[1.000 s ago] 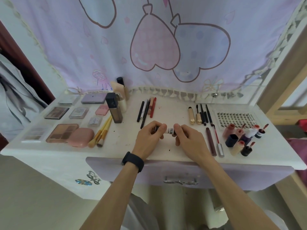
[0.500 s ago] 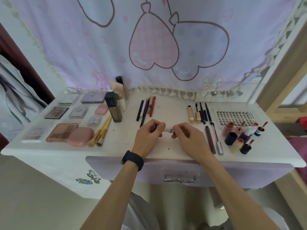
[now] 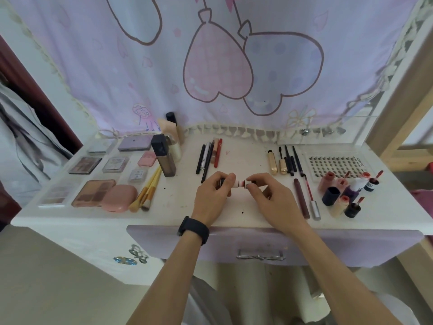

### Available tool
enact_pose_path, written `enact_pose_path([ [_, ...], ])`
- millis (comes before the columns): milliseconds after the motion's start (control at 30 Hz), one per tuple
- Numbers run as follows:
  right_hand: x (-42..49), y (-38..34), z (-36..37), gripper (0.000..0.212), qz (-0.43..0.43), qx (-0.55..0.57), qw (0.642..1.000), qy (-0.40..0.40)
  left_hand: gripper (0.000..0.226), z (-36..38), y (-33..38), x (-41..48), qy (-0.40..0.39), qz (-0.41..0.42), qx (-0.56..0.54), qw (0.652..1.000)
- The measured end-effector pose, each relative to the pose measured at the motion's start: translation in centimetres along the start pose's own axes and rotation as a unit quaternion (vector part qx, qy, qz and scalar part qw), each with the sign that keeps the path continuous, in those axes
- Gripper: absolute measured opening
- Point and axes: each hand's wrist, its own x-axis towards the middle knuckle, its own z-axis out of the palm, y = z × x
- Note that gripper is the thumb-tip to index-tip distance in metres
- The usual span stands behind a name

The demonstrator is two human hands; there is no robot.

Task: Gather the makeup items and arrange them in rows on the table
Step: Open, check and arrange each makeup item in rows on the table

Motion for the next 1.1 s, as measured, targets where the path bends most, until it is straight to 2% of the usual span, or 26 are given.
enact_pose_path([
  [200,-0.6,0.3,0.2,0.019,-0.059,-0.011,0.997,0.047,0.042,0.3,0.4,0.0,0.038,-0.024,-0.016,0.999],
  [367,-0.6,0.6,0.1,0.031,-0.075,-0.028,0.995,0.067,0.05,0.4,0.2,0.0,0.066,-0.028,-0.014,0.997],
  [567,-0.5,0.7,0.3,0.025,-0.057,-0.025,0.996,0.067,0.045,0.1,0.4,0.0,0.078,-0.026,-0.039,0.996],
  [733,-0.3,0.8,0.3,0.038,-0.03,0.005,0.998,0.063,0.04,-0.2,0.0,0.1,0.077,-0.002,-0.042,0.996],
  [900,-0.4,0.3,0.3,0.014,-0.028,0.022,0.998,0.055,0.038,-0.7,0.8,-0.1,0.072,-0.005,-0.08,0.994],
  [1000,-0.5,-0.1,0.3,0.009,-0.014,0.022,0.999,0.046,0.035,-1.3,1.6,-0.1,0.056,-0.016,-0.1,0.993],
  [1100,-0.6,-0.7,0.1,0.005,0.006,0.018,0.999,0.029,0.044,-2.0,2.5,-0.2,0.045,-0.04,-0.092,0.994],
])
